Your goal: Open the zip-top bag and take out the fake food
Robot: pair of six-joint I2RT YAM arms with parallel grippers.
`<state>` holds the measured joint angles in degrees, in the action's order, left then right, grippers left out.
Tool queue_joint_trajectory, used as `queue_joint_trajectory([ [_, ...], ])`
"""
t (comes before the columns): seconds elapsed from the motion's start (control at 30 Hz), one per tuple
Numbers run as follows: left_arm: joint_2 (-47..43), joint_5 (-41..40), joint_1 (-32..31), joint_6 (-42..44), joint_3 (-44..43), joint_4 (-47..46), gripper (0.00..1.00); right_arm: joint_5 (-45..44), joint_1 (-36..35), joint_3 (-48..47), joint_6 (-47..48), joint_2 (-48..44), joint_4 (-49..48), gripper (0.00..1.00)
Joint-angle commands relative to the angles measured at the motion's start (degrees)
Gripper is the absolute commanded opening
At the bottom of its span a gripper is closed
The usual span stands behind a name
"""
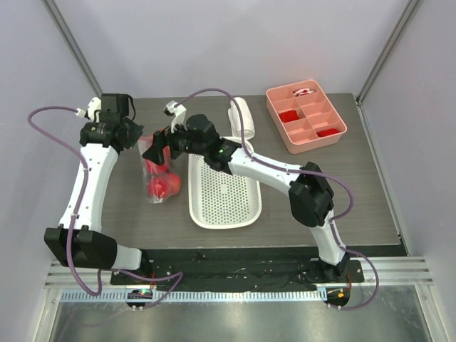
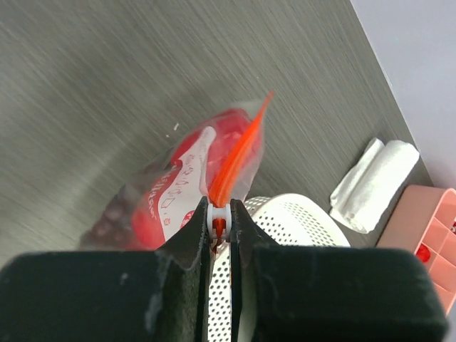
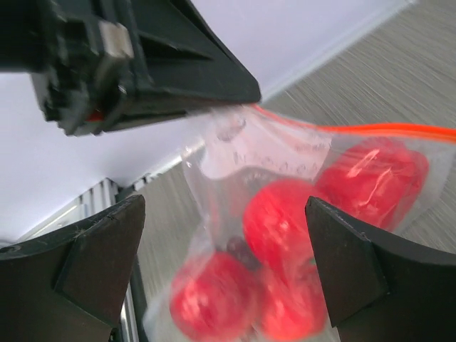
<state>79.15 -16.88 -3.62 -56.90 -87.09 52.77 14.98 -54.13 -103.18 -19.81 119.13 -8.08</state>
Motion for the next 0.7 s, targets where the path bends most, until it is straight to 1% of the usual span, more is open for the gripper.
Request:
queue_joint_trajectory([
  [0.0, 0.64, -7.01, -1.21, -0.76, -6.33, 4.00, 0.00, 6.37, -0.10, -6.50, -0.93, 2.06, -3.79, 0.99],
  [0.03, 1.43, -7.63, -1.65, -0.58, -6.86, 5.57, 0.00, 7.16, -0.19, -8.51, -0.41, 3.46, -2.05, 0.99],
  [0.1, 1.53, -7.20, -2.01, 0.65, -6.69, 5.67, 0.00, 8.21, -0.19, -11.16, 0.73, 5.05, 0.50, 1.00],
  [0.13, 1.44, -6.94, -2.01, 0.74, -6.34, 5.59, 0.00, 7.96, -0.36, -13.87, 1.96, 6.62, 3.82, 1.00],
  [0.23, 0.39, -5.44, -2.27, 0.39, -3.88, 4.01, 0.00, 7.87, -0.89, -16.44, 3.72, 8.57, 6.23, 1.00],
  [0.3, -0.05, -6.48, -2.97, -0.31, -3.09, 4.88, 0.00, 6.64, -1.24, -15.84, 4.34, 9.01, 5.45, 0.99],
  [0.37, -0.49, -8.42, -2.97, -0.31, -3.17, 6.46, 0.00, 3.23, -1.94, -13.29, 4.87, 8.31, 2.20, 0.99],
  [0.47, -1.11, -9.66, -2.97, -0.22, -3.35, 6.99, 0.00, 1.63, -2.30, -12.14, 5.92, 8.57, 0.52, 0.97],
  [0.53, -1.81, -8.88, -2.97, -0.22, -3.26, 6.99, 0.00, 1.28, -2.38, -11.00, 6.01, 8.66, -1.84, 0.97],
  [0.67, -1.46, -5.80, -2.97, -1.45, -4.84, 8.39, 0.00, 0.66, -2.74, -11.08, 7.59, 9.28, -3.34, 0.98],
])
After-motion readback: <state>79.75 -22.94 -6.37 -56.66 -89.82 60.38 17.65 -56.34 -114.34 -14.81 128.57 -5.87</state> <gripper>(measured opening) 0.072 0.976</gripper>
